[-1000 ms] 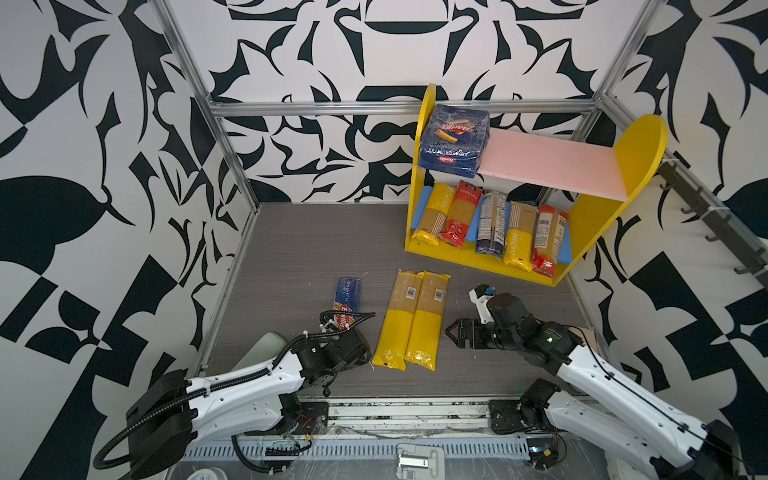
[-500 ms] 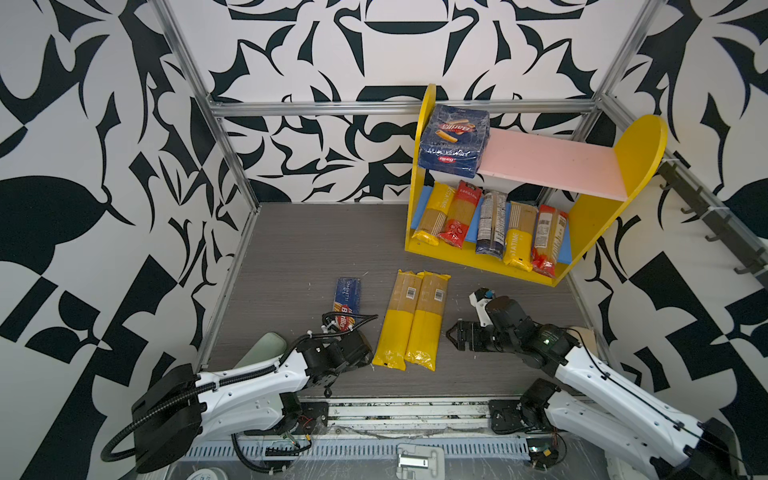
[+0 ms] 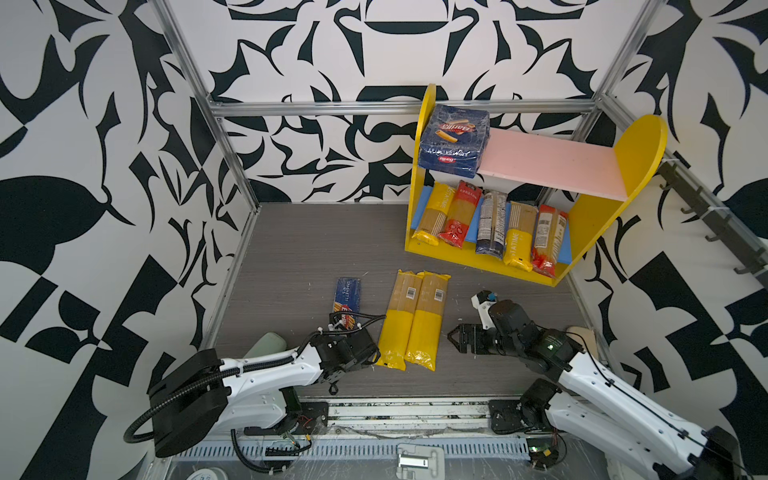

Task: Place and organize the pasta boxes and bags onto the shelf
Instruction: 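Tighten the left gripper on the spaghetti box end and start lifting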

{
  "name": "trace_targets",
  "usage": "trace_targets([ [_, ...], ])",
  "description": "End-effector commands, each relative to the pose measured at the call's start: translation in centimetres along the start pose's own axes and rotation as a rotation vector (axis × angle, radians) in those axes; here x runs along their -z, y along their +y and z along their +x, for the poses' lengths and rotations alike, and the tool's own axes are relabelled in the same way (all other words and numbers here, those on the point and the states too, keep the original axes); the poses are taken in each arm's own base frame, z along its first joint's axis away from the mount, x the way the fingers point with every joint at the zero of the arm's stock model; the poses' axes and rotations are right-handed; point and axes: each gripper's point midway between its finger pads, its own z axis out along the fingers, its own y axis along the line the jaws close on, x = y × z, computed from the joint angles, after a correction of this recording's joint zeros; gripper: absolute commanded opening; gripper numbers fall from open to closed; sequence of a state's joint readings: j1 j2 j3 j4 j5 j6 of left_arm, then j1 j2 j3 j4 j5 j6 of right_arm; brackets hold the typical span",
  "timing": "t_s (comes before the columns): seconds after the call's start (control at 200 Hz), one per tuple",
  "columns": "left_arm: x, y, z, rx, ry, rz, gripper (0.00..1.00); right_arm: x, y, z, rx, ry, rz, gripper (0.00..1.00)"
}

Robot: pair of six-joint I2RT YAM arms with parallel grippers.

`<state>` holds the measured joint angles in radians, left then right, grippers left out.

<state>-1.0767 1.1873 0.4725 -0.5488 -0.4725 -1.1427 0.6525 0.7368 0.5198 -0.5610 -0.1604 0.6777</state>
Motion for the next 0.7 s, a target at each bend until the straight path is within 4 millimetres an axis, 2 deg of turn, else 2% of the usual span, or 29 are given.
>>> trace_targets([
  [0.0,0.2,-1.4,-0.5,-0.011,-0.005,0.022,0.99,0.3,0.1,0.1,0.003,-0.008,-0.008,0.96],
  [0.325,-0.1,-2.1,-0.3,-0.035,0.017,0.026,0.96,0.9,-0.6,0.9,-0.009,-0.020,-0.010,0.96],
  [0.475,-0.2,-2.2,-0.1,-0.031,0.021,0.030,0.91,1.2,-0.6,1.0,-0.010,-0.023,-0.014,0.96],
  [0.655,-1.1,-1.9,0.7,-0.039,0.051,-0.006,0.86,1.4,-1.0,1.1,-0.016,-0.027,0.007,0.97],
  [0.695,-1.2,-1.9,0.8,-0.041,0.055,-0.006,0.80,1.5,-0.9,1.1,-0.017,-0.027,0.002,0.97],
])
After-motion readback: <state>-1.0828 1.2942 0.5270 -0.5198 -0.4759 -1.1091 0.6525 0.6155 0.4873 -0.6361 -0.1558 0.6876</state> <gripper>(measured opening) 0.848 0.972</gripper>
